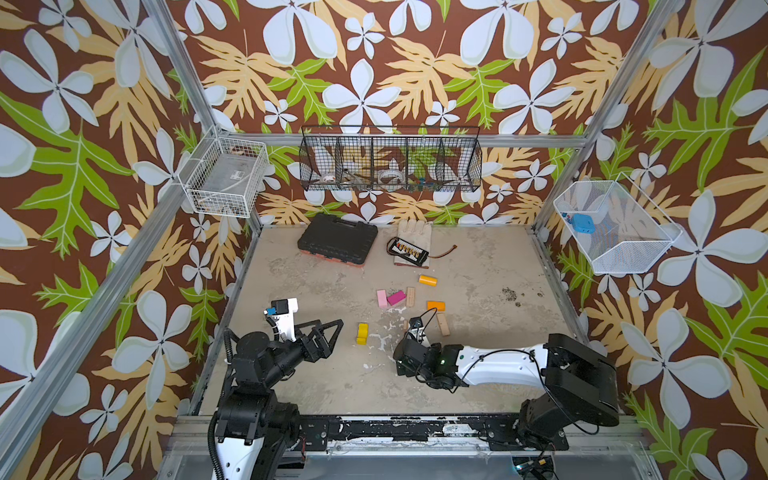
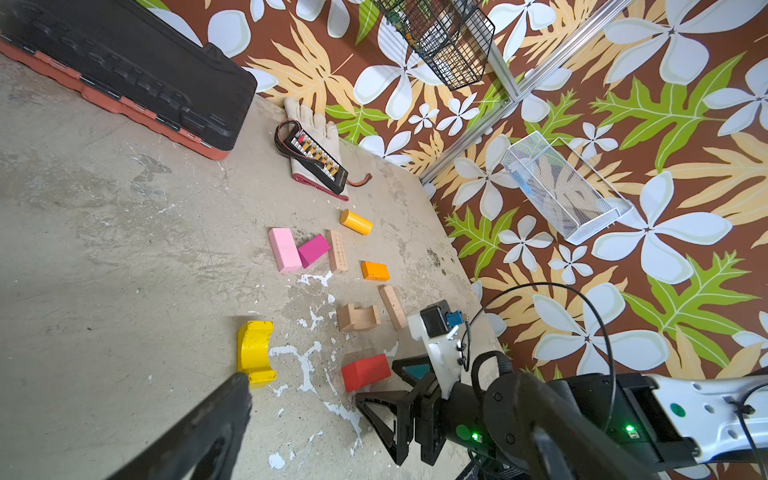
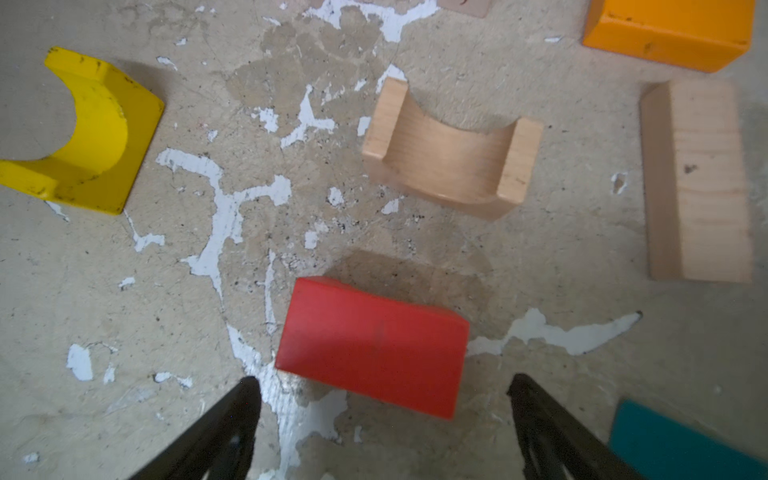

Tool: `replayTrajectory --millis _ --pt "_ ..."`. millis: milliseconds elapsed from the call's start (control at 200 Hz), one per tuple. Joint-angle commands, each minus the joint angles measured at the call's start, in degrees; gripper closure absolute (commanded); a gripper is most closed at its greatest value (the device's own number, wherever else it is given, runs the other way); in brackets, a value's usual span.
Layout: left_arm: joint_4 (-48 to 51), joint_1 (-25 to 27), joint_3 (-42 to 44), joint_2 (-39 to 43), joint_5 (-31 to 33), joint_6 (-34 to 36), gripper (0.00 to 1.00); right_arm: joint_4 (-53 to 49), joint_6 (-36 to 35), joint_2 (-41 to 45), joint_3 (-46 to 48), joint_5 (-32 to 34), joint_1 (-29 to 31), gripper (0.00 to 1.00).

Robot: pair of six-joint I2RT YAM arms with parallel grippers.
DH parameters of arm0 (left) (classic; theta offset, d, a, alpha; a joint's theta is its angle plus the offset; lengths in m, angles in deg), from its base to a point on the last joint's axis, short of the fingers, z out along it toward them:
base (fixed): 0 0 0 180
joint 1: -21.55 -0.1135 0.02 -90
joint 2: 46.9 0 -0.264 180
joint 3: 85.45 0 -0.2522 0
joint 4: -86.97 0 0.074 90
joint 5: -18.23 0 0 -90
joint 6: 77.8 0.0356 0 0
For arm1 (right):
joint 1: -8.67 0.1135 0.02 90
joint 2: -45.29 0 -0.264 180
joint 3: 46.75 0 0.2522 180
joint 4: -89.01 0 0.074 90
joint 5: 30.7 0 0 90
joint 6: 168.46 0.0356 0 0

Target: Build the wood block tower

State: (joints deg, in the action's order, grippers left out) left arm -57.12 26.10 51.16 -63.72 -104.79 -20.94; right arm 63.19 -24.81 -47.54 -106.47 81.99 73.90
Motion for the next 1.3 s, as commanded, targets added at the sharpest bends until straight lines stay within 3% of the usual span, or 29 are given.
replayTrajectory --millis 0,370,1296 --pt "-0.53 0.01 0.01 0.12 -0.38 0.09 0.00 -0.27 1.63 -1.47 -1.27 1.75 -0.08 0.15" --pt "-0.53 0.08 0.10 0.28 -0.81 -0.08 0.00 -2.91 2.71 -3.34 -3.36 4.58 -1.62 0.45" --pt "-0.62 0.09 0.18 0.47 -1.02 -0.08 0.00 -2.10 0.93 -8.09 -7.26 2.26 -6.25 0.39"
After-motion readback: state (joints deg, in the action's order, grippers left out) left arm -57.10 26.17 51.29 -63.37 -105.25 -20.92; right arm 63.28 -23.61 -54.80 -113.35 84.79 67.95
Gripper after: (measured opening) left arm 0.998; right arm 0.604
